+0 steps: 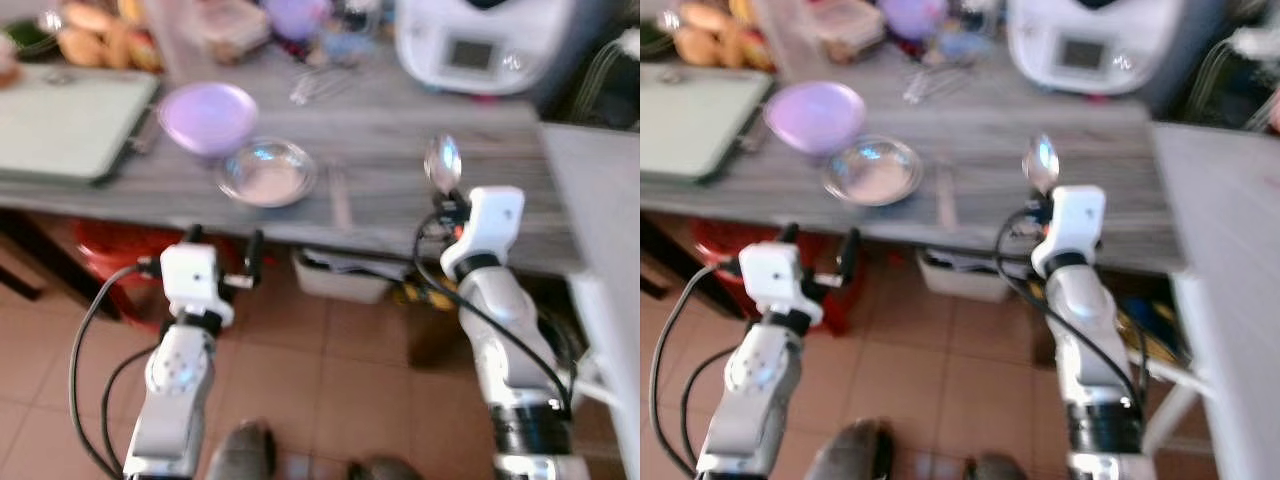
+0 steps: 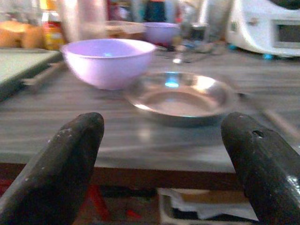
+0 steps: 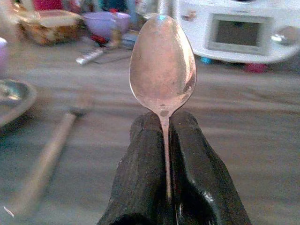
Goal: Setting the table
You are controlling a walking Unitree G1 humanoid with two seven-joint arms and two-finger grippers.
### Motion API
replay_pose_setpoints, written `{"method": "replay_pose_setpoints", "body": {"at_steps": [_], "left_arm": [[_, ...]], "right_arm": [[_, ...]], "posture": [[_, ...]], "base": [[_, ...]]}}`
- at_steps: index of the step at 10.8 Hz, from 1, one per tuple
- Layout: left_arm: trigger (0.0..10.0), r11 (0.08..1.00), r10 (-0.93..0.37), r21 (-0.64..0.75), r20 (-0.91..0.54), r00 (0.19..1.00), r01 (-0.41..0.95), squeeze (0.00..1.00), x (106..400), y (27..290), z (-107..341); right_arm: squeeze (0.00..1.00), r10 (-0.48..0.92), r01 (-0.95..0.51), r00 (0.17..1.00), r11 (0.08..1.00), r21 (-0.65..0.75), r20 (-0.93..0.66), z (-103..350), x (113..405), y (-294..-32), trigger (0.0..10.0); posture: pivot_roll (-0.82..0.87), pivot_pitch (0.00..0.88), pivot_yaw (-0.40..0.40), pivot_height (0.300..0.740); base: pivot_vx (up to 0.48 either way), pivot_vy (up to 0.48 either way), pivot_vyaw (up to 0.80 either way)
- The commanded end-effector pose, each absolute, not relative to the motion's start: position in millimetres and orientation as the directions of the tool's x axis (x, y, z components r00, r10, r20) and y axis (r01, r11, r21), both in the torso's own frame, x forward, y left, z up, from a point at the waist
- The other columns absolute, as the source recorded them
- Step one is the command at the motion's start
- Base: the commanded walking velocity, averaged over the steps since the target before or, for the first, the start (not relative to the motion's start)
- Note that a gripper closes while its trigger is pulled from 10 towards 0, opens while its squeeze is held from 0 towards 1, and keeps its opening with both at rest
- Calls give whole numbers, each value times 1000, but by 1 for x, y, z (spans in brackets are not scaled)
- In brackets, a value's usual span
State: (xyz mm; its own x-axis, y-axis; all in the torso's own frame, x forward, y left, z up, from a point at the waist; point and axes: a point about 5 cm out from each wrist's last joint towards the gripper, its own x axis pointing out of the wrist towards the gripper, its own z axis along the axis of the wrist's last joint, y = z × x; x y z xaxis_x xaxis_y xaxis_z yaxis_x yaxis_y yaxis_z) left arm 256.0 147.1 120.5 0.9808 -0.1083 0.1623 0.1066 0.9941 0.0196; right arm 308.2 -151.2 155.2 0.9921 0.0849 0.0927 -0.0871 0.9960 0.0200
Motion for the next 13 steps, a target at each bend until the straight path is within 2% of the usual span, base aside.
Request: {"method": "replay_pose_setpoints", "body": {"at_steps": [1,3,5,11,13], "left_arm": [[10000,995,-97,27,155,983,94,0,254,150,120],[10000,994,-108,34,168,980,104,0,255,147,123],[10000,993,-119,45,167,979,113,0,252,145,122],[10000,988,-147,62,149,978,139,0,243,139,119],[10000,988,-146,67,150,978,138,0,245,139,120]], "right_arm": [[0,97,-98,990,995,10,102,156,307,-150,10000],[0,95,-96,990,995,8,107,155,306,-150,10000],[0,97,-98,988,995,1,123,157,306,-150,10000],[0,55,-58,992,998,15,112,156,306,-156,10000],[0,50,-52,993,998,20,107,156,306,-156,10000]], "posture": [[-8,153,-19,740],[-10,150,-16,740],[-10,151,-17,740],[-12,163,-20,740],[-16,169,-17,740]], "base": [[292,379,0],[300,375,0],[328,0,0],[0,0,0],[0,-309,0]]}}
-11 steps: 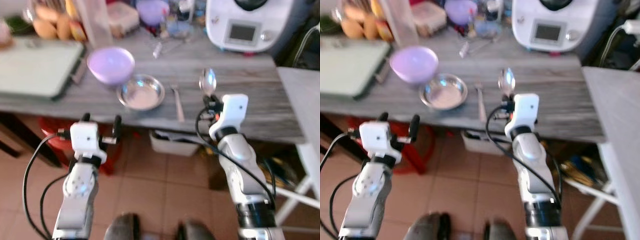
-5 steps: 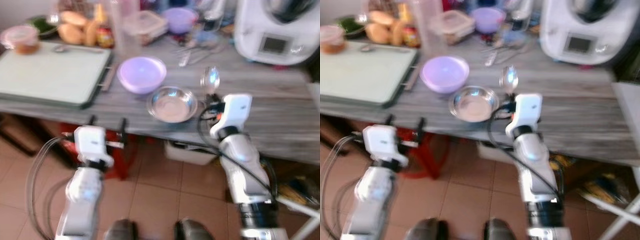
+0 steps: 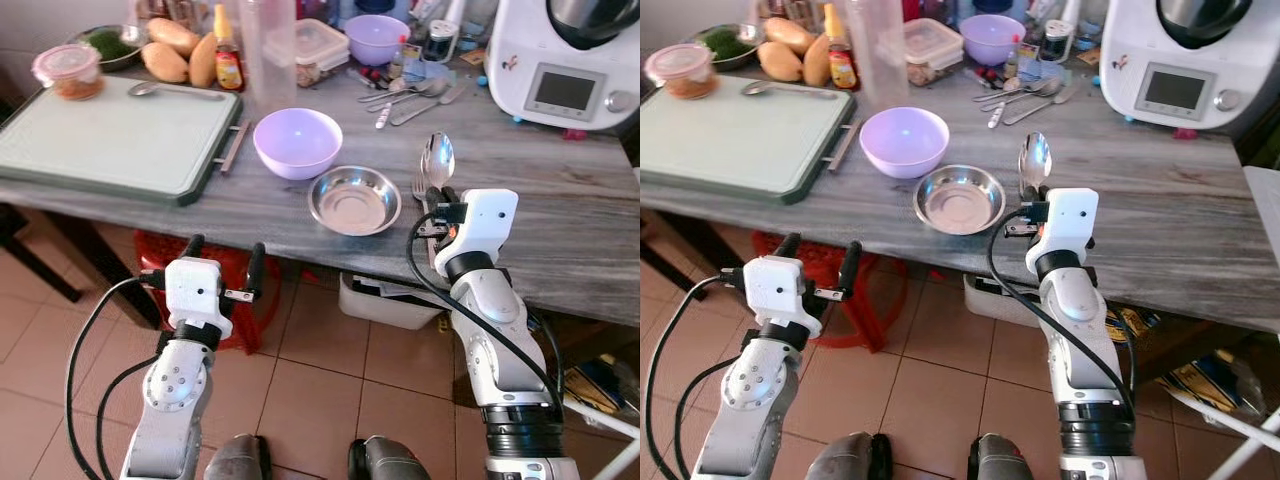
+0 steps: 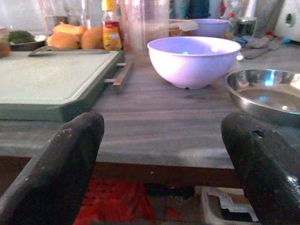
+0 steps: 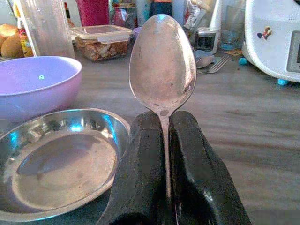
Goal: Setting the table
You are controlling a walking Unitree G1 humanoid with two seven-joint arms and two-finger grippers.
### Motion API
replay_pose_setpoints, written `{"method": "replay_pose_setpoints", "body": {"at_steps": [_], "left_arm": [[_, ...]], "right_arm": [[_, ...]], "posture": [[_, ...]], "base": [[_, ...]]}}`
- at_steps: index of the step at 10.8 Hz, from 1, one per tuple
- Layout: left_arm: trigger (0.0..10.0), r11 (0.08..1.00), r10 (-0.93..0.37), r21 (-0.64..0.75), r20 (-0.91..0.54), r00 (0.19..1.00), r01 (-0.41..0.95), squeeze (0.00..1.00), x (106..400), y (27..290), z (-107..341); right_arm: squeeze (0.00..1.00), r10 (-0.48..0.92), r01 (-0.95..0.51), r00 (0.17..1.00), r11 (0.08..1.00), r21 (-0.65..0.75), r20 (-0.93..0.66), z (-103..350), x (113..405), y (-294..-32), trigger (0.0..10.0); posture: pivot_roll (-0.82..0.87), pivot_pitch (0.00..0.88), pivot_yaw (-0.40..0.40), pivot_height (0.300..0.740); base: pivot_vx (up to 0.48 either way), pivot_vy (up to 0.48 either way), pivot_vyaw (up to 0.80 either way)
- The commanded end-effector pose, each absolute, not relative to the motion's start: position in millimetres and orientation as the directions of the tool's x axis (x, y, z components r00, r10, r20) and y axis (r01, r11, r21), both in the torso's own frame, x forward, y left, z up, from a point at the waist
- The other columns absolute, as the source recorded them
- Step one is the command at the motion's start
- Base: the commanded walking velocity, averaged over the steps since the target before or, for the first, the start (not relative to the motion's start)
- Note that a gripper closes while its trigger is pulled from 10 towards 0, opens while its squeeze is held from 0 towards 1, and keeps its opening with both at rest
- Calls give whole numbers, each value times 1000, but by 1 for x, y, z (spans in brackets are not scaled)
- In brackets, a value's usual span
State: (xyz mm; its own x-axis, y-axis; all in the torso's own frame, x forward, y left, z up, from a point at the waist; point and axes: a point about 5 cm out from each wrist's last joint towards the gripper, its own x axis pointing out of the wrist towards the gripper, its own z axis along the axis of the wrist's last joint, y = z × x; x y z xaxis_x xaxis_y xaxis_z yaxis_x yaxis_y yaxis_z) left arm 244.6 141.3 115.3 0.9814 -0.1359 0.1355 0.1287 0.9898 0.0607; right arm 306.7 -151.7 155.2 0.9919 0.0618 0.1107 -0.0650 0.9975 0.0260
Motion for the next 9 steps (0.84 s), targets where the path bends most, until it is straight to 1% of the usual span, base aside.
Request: {"method": "replay_pose_setpoints", "body": {"at_steps": [1,6,7,9], "left_arm": [[10000,988,-146,69,150,978,137,0,245,140,120],[10000,989,-137,73,156,978,127,0,246,140,121],[10000,989,-136,74,155,979,126,0,246,140,121],[10000,991,-123,67,146,982,114,0,243,143,118]], "right_arm": [[0,47,-50,993,999,19,107,155,305,-156,10000],[0,54,-56,993,998,18,106,156,305,-156,10000],[0,55,-57,993,998,16,106,156,306,-156,10000],[0,52,-53,994,999,10,92,154,305,-156,10000]], "posture": [[-17,170,-15,740],[-22,170,-21,740],[-21,170,-22,740],[-20,177,-27,740]], "base": [[0,-416,0],[0,-420,0],[0,-247,0],[0,0,0]]}}
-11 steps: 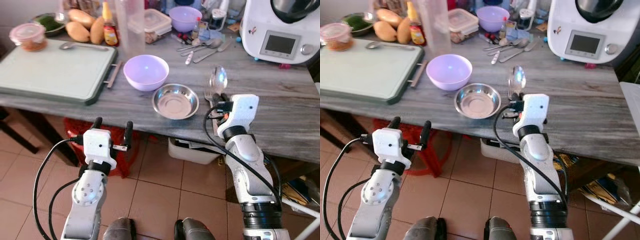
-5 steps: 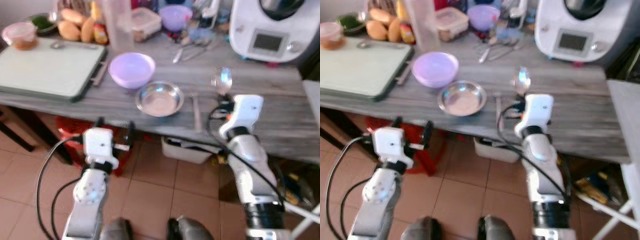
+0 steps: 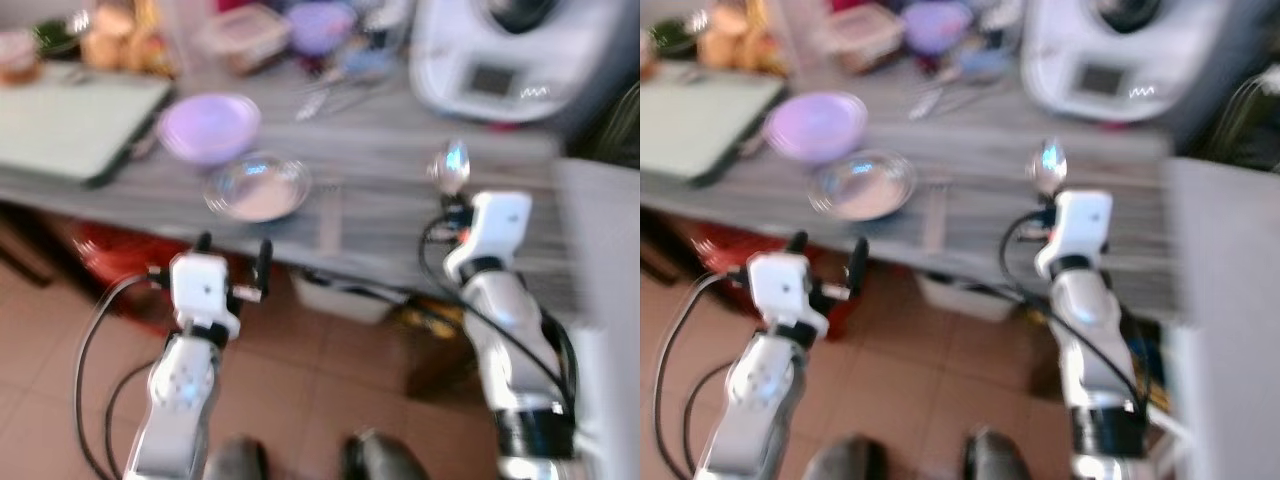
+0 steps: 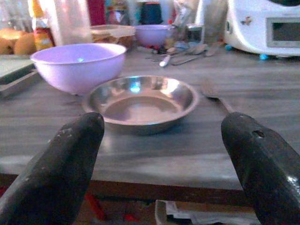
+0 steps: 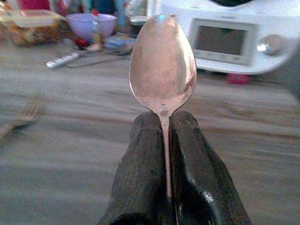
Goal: Setting the table
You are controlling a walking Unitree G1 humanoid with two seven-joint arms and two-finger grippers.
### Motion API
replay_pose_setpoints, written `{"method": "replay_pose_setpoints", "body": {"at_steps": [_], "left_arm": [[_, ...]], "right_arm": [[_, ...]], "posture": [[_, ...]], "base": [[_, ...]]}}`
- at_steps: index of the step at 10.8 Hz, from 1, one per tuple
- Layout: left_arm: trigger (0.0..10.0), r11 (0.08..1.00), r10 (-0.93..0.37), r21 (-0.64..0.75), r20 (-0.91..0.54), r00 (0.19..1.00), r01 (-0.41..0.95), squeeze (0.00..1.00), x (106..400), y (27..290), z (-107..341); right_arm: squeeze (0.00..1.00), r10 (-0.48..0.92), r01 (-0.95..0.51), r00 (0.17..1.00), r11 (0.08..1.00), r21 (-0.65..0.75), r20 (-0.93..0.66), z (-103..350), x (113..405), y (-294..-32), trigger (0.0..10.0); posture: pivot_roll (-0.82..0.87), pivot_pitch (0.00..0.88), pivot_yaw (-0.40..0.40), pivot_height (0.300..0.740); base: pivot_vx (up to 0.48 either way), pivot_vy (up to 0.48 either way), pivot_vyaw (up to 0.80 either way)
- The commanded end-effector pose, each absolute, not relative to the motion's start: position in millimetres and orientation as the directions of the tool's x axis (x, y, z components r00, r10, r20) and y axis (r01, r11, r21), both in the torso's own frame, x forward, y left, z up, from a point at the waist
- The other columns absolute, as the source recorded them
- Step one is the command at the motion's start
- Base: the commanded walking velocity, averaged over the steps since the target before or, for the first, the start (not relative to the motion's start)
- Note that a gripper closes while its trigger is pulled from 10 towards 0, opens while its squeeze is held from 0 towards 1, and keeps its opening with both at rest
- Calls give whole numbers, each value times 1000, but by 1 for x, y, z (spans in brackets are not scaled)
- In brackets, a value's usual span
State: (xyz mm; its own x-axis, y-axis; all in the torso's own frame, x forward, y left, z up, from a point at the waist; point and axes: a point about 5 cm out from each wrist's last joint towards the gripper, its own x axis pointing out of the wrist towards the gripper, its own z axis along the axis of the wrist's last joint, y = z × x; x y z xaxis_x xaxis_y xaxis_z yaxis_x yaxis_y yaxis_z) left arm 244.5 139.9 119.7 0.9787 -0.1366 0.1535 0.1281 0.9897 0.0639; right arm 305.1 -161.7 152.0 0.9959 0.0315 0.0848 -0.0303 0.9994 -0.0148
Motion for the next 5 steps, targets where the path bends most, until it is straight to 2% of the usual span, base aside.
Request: {"method": "replay_pose_setpoints", "body": {"at_steps": [1,5], "left_arm": [[10000,992,-108,74,135,985,99,0,242,146,117],[10000,988,-138,83,131,982,128,0,239,146,119]], "right_arm": [[0,11,-10,999,1000,-23,47,147,305,-160,10000],[0,42,-40,999,992,120,-10,142,310,-149,10000]], "posture": [[-16,188,-28,740],[-6,209,-10,740]], "base": [[0,0,0],[0,0,0]]}}
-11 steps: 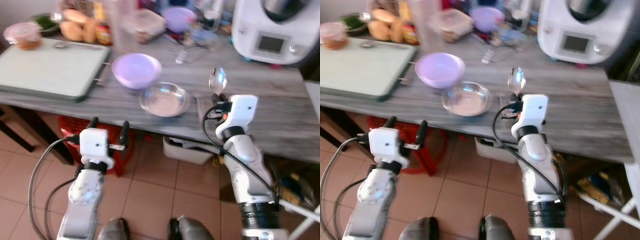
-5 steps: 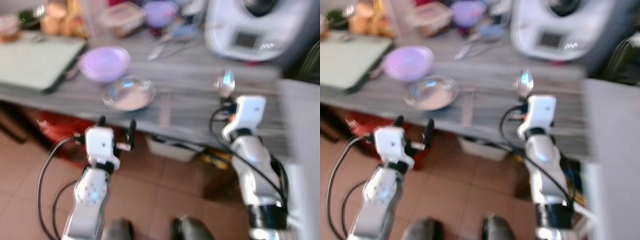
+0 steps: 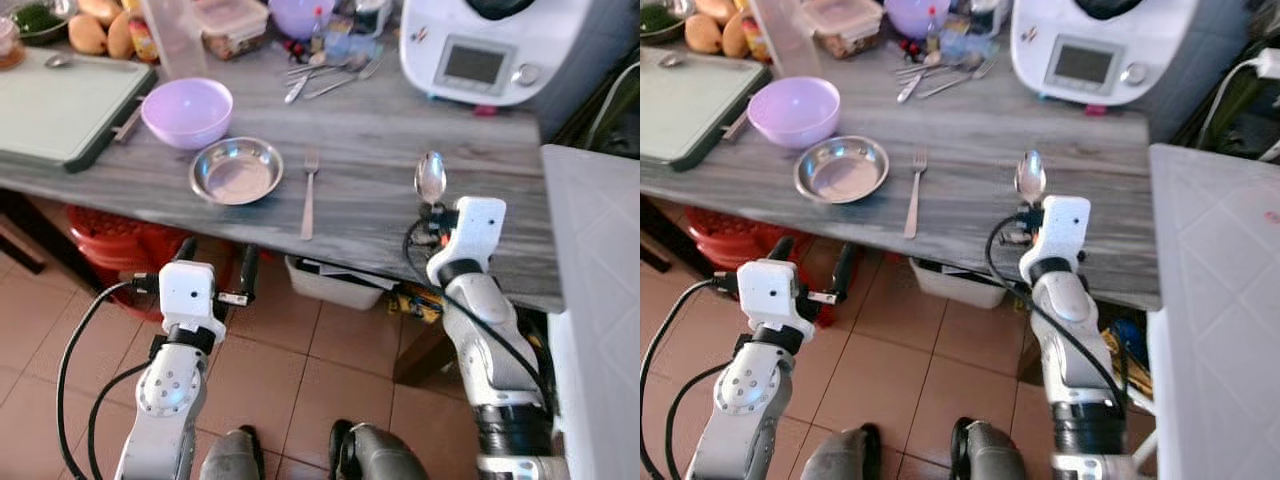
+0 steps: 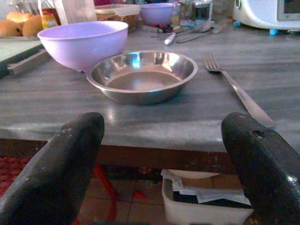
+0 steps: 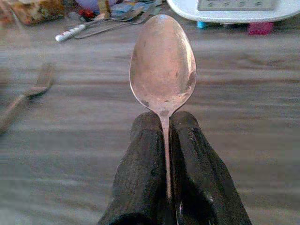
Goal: Setting the table
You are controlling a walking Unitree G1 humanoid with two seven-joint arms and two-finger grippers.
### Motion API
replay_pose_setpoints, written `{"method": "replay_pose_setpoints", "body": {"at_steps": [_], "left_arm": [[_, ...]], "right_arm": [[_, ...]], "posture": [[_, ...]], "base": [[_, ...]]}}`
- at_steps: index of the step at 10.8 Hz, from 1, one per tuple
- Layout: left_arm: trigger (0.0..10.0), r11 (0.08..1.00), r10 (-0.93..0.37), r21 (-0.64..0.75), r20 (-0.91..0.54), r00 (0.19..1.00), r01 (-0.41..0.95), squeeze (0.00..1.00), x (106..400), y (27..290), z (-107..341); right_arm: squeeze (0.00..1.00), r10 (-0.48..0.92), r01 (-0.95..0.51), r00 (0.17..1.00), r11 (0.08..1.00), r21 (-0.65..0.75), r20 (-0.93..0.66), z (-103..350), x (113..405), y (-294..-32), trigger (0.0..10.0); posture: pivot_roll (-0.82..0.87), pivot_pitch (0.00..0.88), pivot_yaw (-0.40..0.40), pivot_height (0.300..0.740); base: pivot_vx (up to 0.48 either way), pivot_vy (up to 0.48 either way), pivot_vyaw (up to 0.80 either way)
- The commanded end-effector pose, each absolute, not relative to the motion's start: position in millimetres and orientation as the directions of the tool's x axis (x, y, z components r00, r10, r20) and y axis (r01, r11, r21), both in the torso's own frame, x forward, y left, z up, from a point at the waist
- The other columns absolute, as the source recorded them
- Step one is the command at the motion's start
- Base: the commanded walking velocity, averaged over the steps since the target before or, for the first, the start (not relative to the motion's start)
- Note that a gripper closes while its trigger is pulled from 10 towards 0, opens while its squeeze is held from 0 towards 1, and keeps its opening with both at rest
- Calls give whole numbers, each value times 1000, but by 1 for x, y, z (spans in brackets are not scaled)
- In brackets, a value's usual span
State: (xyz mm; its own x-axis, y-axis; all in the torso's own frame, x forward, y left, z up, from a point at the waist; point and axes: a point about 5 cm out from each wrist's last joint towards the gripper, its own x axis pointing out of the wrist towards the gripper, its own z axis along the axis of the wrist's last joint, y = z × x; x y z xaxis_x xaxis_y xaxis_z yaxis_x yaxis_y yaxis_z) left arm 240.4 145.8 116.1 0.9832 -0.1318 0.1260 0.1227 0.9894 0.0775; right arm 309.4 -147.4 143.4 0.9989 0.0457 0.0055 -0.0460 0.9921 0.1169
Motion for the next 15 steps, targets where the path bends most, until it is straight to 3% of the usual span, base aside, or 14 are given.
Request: {"method": "replay_pose_setpoints", "body": {"at_steps": [1,7,15], "left_arm": [[10000,987,-144,87,136,980,133,0,240,145,120],[10000,989,-146,60,148,978,138,0,241,144,124],[10000,987,-153,71,153,976,144,0,237,146,127]], "right_arm": [[0,44,-44,999,991,124,2,144,310,-149,10000],[0,17,-21,999,994,112,31,149,306,-153,10000],[0,-53,59,998,989,137,-47,139,298,-159,10000]], "posture": [[-6,209,-10,740],[-17,211,-12,740],[-14,226,-9,740]], "base": [[345,0,0],[401,198,0],[0,50,0]]}}
